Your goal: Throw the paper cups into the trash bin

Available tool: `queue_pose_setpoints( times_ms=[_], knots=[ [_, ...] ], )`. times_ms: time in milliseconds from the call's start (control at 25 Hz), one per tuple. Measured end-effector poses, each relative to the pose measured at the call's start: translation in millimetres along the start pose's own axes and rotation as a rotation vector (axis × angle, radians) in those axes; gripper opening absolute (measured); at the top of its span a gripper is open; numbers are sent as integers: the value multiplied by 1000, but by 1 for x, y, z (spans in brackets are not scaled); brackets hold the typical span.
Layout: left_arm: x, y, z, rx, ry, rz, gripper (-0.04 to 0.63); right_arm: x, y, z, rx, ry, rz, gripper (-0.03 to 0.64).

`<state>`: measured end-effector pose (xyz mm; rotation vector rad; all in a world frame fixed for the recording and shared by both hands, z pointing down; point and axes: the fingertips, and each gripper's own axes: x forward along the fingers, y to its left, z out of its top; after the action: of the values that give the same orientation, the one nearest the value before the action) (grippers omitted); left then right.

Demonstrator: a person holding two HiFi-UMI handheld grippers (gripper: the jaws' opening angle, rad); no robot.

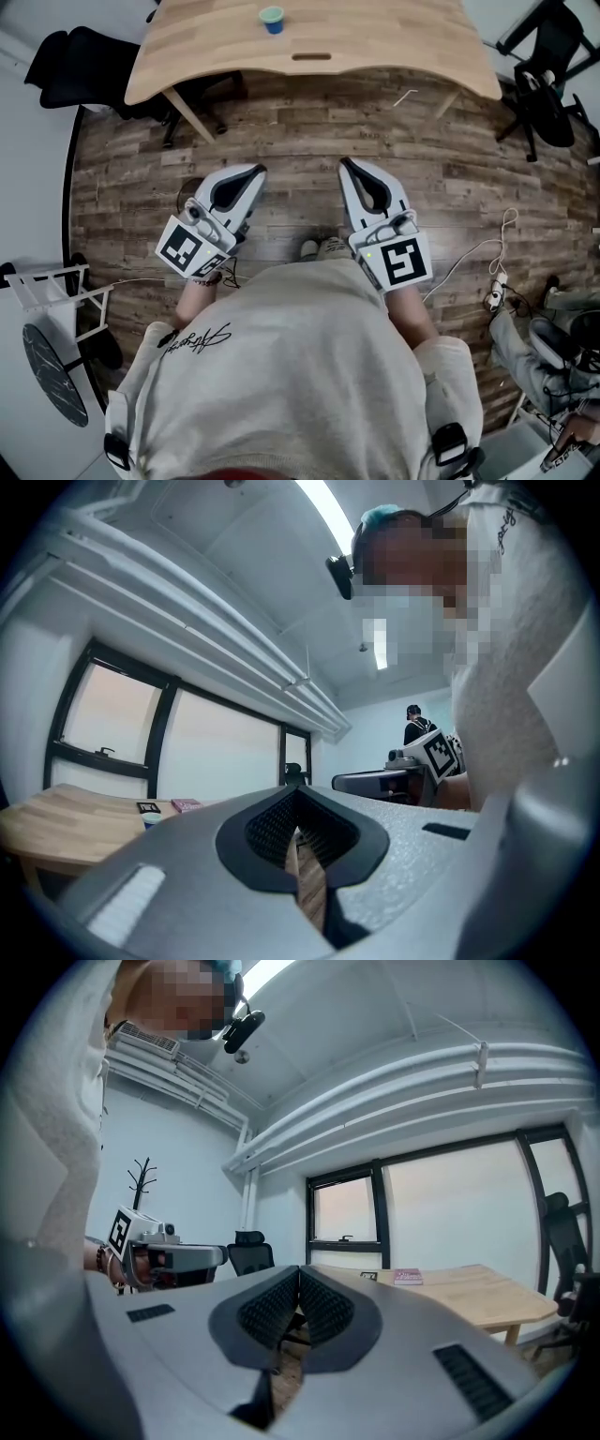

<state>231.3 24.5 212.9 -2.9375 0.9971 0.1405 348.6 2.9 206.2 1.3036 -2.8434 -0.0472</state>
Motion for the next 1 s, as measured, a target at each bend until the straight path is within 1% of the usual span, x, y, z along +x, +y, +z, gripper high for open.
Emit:
queue_pose_setpoints(
  times_ms=[240,680,1000],
  knots=[
    [0,7,1,-6,-3,13,3,11,0,5,7,-15,18,9],
    [-4,11,1,-13,-6,20,3,19,5,1,21,-2,34,9],
    [-10,13,2,-25,-25,27,3,23,14,1,5,10,46,9]
  ],
)
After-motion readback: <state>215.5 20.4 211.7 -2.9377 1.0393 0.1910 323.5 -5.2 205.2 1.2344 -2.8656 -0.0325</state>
